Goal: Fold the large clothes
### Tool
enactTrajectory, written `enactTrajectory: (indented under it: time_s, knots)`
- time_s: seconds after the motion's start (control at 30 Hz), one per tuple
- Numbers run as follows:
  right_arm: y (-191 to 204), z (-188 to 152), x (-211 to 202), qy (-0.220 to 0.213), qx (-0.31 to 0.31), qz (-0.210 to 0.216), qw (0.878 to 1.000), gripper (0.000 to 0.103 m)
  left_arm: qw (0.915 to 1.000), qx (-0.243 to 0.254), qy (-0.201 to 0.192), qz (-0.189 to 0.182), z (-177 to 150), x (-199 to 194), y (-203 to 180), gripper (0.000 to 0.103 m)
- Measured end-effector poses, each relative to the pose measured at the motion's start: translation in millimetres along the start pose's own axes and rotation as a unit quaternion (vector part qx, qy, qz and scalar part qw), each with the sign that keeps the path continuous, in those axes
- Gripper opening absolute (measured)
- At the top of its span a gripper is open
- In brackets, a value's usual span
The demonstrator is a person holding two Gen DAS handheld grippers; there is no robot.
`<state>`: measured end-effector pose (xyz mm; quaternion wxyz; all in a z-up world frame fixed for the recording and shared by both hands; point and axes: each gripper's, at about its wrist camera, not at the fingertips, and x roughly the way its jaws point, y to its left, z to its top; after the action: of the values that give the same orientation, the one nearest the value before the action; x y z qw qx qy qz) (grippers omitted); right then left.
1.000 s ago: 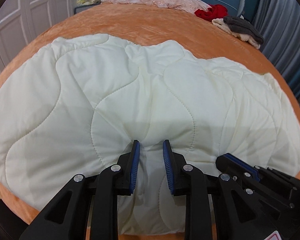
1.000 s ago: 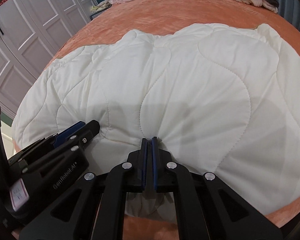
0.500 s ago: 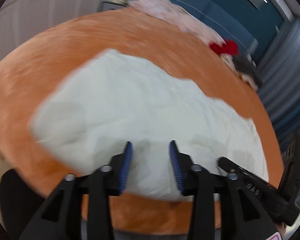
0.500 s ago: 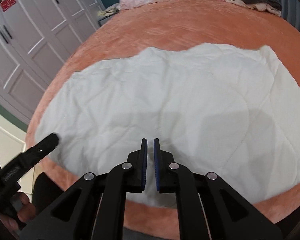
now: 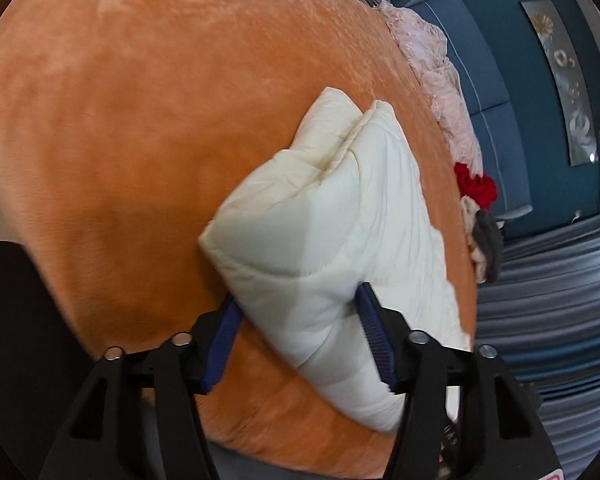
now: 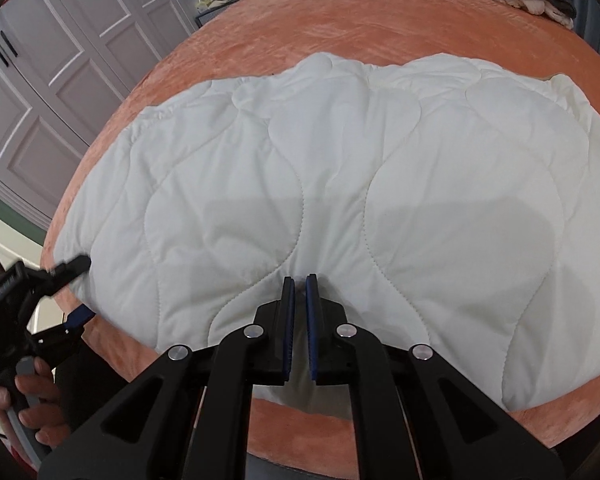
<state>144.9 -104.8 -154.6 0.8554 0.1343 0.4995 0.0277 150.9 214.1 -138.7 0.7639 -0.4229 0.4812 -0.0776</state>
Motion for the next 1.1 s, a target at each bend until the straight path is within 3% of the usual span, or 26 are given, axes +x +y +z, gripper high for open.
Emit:
enactTrajectory:
  time_s: [0.17, 0.3, 0.4, 0.53, 0.73, 0.9, 1.1]
  knots:
    - [-3, 0, 7, 0.004, 0.008, 0.002, 1.000, 0.003, 0.9994, -0.020, 0.004, -0.028, 7, 19, -1, 0.065]
    - [-3, 3, 3, 0.009, 0.012, 0.004, 1.000, 0.003, 0.9989, 0.046, -0.009, -0.005, 5, 8, -31, 0.032]
    - [0, 1, -17, 0.004, 0.008, 0.011, 1.000, 0.007, 0.9954, 0.093, -0.020, -0.005, 4, -12, -51, 0.021]
    - [6, -16, -45, 0.006, -0.028, 0.003, 1.000, 0.007, 0.9909, 0.130, -0.032, -0.015, 2, -35, -75, 0.018]
    - [15, -26, -25, 0.038, -0.031, 0.022, 0.999, 0.006, 0.9790, 0.195, -0.054, -0.028, -16, -64, -121, 0.017]
    - [33, -25, -6, 0.042, -0.030, 0.076, 0.996, 0.005, 0.9492, 0.306, -0.073, -0.013, -51, -85, -170, 0.017]
    - [-10, -39, -61, -0.004, 0.020, 0.117, 0.993, 0.006, 0.9218, 0.381, -0.060, -0.034, -96, -73, -225, 0.017]
